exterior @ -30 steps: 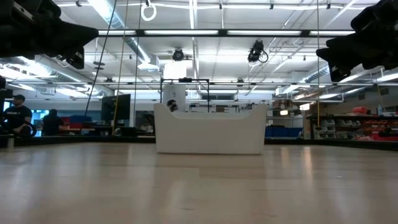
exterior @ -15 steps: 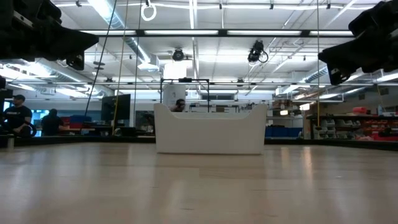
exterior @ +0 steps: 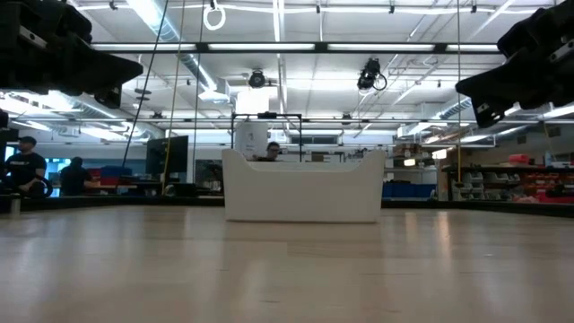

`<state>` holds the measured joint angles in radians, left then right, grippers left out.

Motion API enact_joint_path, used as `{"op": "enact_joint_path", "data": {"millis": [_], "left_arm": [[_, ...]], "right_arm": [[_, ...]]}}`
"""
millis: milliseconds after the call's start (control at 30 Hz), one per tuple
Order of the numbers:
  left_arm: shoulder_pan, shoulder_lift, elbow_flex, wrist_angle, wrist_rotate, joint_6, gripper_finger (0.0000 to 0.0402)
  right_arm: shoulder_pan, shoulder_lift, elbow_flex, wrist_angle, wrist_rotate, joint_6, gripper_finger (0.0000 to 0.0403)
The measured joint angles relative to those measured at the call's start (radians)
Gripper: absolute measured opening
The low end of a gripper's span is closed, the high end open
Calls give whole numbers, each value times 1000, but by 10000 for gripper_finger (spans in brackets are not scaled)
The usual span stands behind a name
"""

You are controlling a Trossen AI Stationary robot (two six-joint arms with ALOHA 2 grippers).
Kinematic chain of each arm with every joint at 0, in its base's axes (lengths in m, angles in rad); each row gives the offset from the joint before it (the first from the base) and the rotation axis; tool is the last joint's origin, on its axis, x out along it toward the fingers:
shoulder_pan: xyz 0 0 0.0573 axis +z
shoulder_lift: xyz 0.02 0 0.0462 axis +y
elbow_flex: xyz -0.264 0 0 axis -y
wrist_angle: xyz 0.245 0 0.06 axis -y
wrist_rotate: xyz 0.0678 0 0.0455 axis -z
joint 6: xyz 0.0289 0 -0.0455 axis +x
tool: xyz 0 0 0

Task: Pick and place USB-C Cables
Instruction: Return to Home Position

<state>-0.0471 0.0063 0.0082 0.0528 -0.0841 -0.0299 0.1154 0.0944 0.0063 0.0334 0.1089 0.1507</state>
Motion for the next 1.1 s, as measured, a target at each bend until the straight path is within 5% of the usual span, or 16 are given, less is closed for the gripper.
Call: {"op": "enact_joint_path", "data": {"millis": [267, 400, 600, 1100], "left_arm": [[0, 0, 0, 0, -1, -2, 39], [0, 0, 0, 0, -1, -3, 34], [0, 0, 0, 1, -1, -3, 38], [0, 0, 0, 2, -1, -4, 39]], "right_arm": [[0, 0, 0, -1, -94, 198, 14], [0, 0, 0, 2, -170, 158, 15], [-1, 0, 0, 18, -21, 51, 12], [-1, 0, 0, 26, -23, 90, 14]]}}
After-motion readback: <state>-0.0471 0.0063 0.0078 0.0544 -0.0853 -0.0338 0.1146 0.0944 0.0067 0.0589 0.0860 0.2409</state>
